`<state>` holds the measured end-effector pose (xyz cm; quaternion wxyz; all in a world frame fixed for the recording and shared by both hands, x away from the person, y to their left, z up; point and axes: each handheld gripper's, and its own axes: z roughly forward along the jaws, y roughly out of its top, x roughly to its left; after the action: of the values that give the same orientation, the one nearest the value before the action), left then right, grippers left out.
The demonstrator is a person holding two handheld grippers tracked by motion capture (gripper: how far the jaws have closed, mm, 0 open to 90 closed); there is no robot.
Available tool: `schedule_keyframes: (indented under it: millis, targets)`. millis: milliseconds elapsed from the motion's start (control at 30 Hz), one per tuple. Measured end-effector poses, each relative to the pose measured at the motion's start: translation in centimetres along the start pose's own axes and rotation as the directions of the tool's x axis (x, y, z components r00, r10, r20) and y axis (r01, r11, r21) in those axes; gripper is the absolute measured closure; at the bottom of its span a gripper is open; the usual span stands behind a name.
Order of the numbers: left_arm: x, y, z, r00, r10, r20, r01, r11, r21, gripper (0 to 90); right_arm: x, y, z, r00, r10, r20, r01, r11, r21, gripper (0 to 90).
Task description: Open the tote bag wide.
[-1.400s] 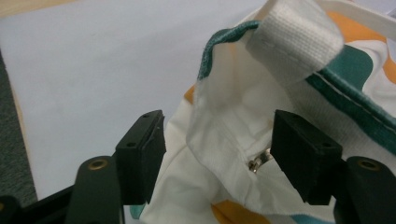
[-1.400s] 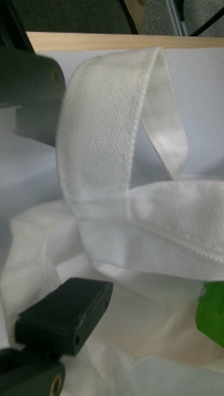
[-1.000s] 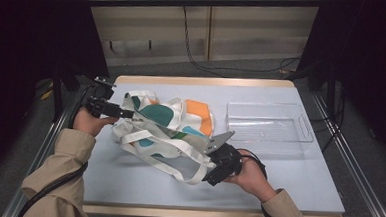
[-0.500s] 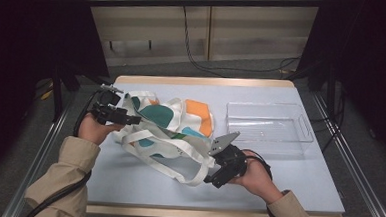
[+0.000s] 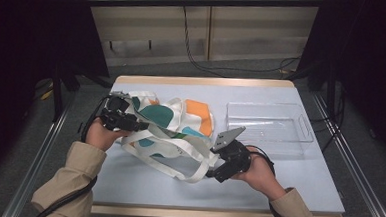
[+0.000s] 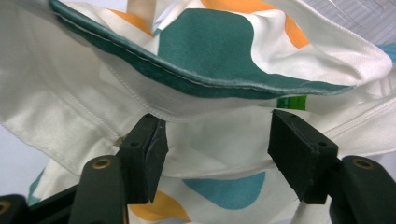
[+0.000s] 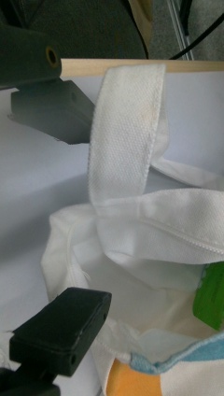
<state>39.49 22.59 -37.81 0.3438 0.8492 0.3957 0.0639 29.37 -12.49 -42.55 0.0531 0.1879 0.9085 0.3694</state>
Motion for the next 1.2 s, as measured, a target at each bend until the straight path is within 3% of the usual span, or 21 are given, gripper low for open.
schedule_keyframes:
  millis: [133, 267, 467, 767, 1000, 1200]
  targets:
    - [-0.2, -0.3, 0.2, 0.9999, -0.013, 0.010, 0.013, 0.9999, -0.010, 42.0, -0.1, 0.0, -0.4, 1.0000, 0.005, -0.004, -0.005, 1.000, 0.002, 21.2]
    - [-0.5, -0.6, 0.4, 0.9989, 0.018, 0.043, -0.018, 0.9998, -0.005, 48.6, -0.2, 0.1, -0.6, 0.9999, -0.011, 0.005, 0.011, 1.000, 0.008, 22.2]
    - [-0.8, -1.1, 0.9, 0.9977, 0.018, 0.066, -0.018, 0.9997, 0.014, 62.8, -0.3, 0.0, -0.9, 0.9999, 0.004, 0.011, -0.004, 1.000, 0.007, 21.8]
    - [-1.2, -1.4, 1.3, 0.9973, 0.030, 0.066, -0.032, 0.9990, 0.030, 86.3, -0.3, -0.4, -1.0, 0.9995, -0.005, 0.031, 0.004, 1.000, 0.013, 20.5]
    - [-1.0, -1.5, 1.3, 0.9973, 0.008, 0.073, -0.010, 0.9997, 0.024, 90.0, -0.6, -1.5, -1.5, 0.9987, 0.026, 0.044, -0.025, 1.000, -0.011, 21.9]
    - [-1.3, -1.6, 1.5, 0.9968, 0.016, 0.078, -0.018, 0.9994, 0.030, 90.0, -1.1, -0.4, -2.0, 0.9970, 0.034, 0.070, -0.032, 0.999, -0.026, 24.1]
